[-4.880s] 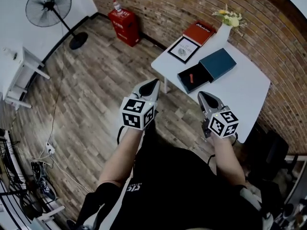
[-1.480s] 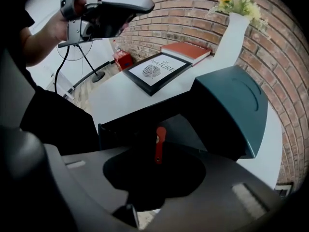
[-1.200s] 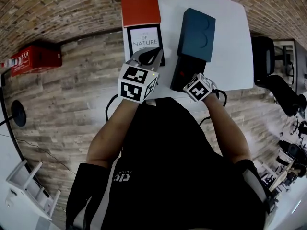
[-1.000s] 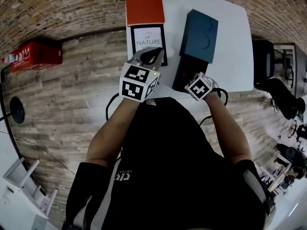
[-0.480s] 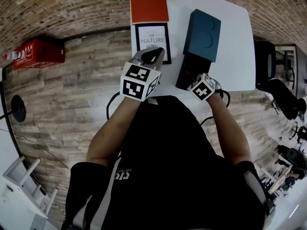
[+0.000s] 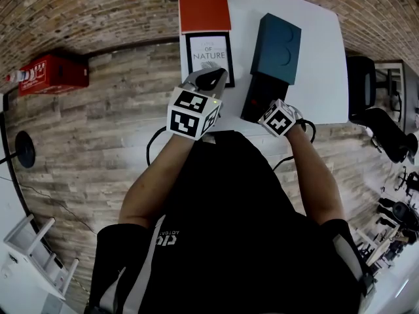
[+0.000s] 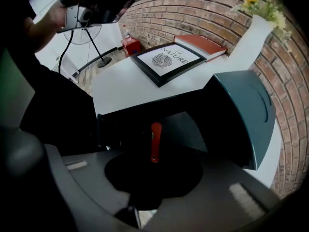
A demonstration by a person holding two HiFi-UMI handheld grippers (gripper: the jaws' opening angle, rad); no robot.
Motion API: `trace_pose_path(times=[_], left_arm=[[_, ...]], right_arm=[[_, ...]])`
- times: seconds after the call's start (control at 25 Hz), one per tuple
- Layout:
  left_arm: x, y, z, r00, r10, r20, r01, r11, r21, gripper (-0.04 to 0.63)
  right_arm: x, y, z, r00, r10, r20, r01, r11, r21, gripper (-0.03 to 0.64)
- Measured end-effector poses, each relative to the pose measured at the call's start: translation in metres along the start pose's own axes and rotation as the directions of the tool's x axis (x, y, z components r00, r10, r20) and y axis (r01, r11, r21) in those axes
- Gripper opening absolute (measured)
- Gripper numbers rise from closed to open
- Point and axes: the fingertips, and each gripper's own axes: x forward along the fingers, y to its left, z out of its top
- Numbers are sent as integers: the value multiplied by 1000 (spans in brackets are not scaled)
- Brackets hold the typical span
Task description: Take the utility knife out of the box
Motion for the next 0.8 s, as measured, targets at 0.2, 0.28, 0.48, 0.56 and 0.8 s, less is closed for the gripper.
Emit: trace_pose_path(times=[0.2,0.28,0.48,0.56,0.8], left_arm=[[-3,6,1,1000,5,-3,-5,1000,1,6],[-5,9,1,1000,8,-4,-8,1000,-2,6],[-3,10,-1,1000,4,-10,-4,1000,-6,6],[-2,8,-3,1000,-7,-14,7,1000,-11,6],[0,-4,-9,996,-79,-46,79,997,-15,6]], right_arm=[[-11,-4,8,998,27,52,-32,996,82,58],[-14,-3,11,998,38,56,-43,995,85,58],[-20,-9,15,996,31,79,-40,992,120,58],[-23,-11,15,995,21,93,-34,989,141,58],[-34,-14,17,993,-20,118,0,985,171,58]])
